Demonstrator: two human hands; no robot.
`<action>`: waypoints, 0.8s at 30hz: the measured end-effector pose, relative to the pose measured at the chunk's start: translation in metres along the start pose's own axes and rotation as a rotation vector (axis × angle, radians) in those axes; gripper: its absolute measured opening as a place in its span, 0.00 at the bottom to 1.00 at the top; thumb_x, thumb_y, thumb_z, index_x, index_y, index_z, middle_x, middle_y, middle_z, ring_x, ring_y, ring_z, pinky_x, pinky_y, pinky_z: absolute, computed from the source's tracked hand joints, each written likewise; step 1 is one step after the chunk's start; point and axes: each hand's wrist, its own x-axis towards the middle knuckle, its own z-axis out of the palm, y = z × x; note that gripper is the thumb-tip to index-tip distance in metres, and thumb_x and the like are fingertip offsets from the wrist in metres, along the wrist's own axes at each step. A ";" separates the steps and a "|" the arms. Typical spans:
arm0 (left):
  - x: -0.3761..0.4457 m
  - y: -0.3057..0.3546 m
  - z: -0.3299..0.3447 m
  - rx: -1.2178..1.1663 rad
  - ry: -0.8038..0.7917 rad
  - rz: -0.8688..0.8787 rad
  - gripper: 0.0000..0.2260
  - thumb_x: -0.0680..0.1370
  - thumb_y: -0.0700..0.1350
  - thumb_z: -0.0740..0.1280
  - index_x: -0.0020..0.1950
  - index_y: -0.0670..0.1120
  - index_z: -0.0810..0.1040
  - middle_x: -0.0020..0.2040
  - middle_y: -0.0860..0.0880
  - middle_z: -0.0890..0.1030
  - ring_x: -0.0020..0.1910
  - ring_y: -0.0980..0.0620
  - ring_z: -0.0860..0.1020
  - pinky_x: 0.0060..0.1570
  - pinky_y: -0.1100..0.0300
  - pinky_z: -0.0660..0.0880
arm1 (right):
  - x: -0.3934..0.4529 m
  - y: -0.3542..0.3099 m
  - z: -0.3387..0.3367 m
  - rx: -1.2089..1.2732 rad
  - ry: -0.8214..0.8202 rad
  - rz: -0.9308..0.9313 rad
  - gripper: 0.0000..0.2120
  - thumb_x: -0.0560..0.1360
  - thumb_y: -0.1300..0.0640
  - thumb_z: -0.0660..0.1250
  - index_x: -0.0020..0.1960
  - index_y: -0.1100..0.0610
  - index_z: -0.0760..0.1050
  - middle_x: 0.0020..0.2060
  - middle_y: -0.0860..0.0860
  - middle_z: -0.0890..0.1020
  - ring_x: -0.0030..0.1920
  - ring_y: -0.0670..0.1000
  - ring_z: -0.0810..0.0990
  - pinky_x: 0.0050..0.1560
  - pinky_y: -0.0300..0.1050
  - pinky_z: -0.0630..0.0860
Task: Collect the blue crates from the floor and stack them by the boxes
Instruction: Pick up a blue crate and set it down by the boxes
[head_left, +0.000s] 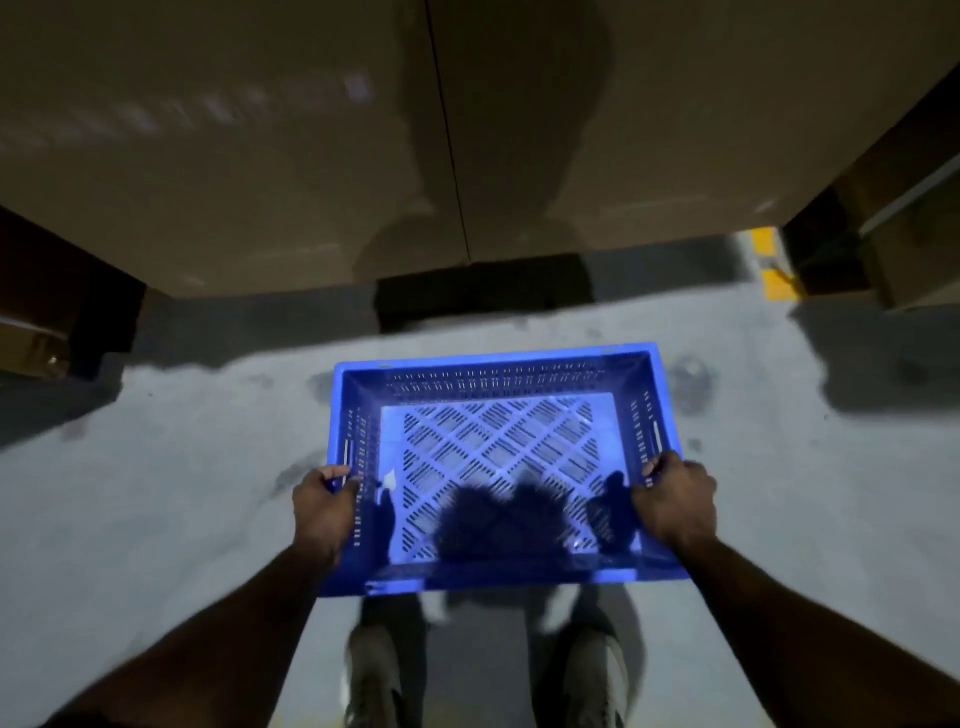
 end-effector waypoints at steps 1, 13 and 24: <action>0.012 -0.008 0.007 0.003 0.002 0.002 0.06 0.71 0.44 0.72 0.46 0.46 0.80 0.46 0.42 0.84 0.43 0.41 0.83 0.48 0.42 0.81 | 0.011 -0.001 0.008 -0.001 0.001 -0.011 0.11 0.69 0.53 0.70 0.48 0.56 0.74 0.50 0.64 0.75 0.56 0.66 0.73 0.55 0.53 0.74; 0.078 0.020 0.055 0.003 0.098 0.196 0.08 0.75 0.36 0.69 0.52 0.44 0.75 0.54 0.40 0.79 0.49 0.45 0.78 0.48 0.56 0.75 | 0.096 -0.022 0.067 0.037 0.037 -0.123 0.11 0.67 0.58 0.70 0.48 0.56 0.74 0.50 0.61 0.75 0.57 0.65 0.72 0.52 0.53 0.74; 0.012 -0.020 0.099 0.583 -0.202 0.741 0.25 0.72 0.59 0.66 0.65 0.47 0.72 0.64 0.41 0.77 0.64 0.42 0.74 0.64 0.52 0.69 | 0.045 -0.011 0.135 -0.053 0.131 -0.658 0.12 0.73 0.53 0.63 0.51 0.61 0.72 0.56 0.61 0.74 0.57 0.64 0.73 0.58 0.57 0.72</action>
